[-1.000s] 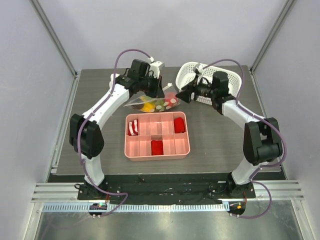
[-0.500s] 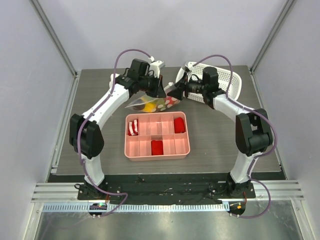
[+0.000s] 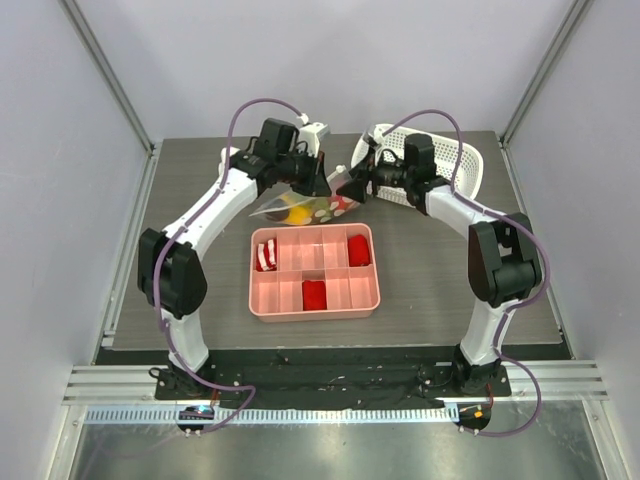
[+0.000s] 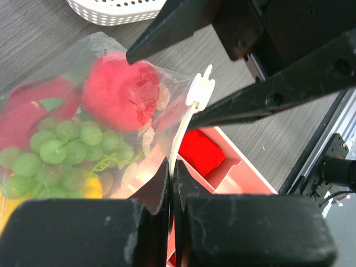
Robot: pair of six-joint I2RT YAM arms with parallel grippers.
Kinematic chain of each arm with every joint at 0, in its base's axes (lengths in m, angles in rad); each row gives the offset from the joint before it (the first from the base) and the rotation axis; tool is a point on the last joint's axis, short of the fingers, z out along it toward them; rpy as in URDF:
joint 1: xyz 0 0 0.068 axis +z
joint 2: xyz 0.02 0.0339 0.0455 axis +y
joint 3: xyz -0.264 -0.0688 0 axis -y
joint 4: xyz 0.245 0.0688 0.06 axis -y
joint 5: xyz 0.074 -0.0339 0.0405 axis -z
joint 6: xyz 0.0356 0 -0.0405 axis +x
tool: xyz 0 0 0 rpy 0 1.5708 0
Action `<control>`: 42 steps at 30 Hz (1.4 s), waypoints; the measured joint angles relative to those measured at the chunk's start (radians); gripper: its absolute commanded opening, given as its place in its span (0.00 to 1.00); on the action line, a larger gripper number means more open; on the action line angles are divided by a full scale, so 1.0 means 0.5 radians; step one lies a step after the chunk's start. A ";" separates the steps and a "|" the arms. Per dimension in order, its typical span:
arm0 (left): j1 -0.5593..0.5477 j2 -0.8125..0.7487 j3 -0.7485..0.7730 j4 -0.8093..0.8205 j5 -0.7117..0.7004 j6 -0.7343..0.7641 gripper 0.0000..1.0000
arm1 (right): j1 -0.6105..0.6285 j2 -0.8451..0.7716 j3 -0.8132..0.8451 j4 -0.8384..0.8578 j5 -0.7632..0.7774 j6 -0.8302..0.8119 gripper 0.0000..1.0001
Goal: Open the zip-top bag and remove the fake food
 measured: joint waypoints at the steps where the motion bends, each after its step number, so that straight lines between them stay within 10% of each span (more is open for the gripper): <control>1: 0.000 -0.009 -0.011 -0.002 0.000 0.009 0.00 | -0.007 -0.005 0.000 -0.013 0.003 -0.023 0.69; 16: -0.001 -0.024 -0.019 -0.004 0.000 0.027 0.00 | -0.033 0.005 0.102 -0.005 -0.167 -0.105 0.60; 21: -0.004 -0.024 -0.019 -0.005 -0.001 0.026 0.00 | -0.011 0.064 0.109 0.109 -0.233 -0.037 0.37; 23: -0.003 -0.024 -0.019 -0.005 -0.001 0.024 0.03 | 0.004 0.102 0.128 0.135 -0.263 -0.006 0.01; 29: 0.001 -0.024 0.036 -0.040 -0.005 -0.012 0.52 | 0.037 0.131 0.140 0.146 -0.313 0.035 0.01; 42: 0.001 -0.027 0.246 -0.016 -0.061 -0.046 0.32 | 0.027 0.065 0.061 0.100 -0.330 0.012 0.01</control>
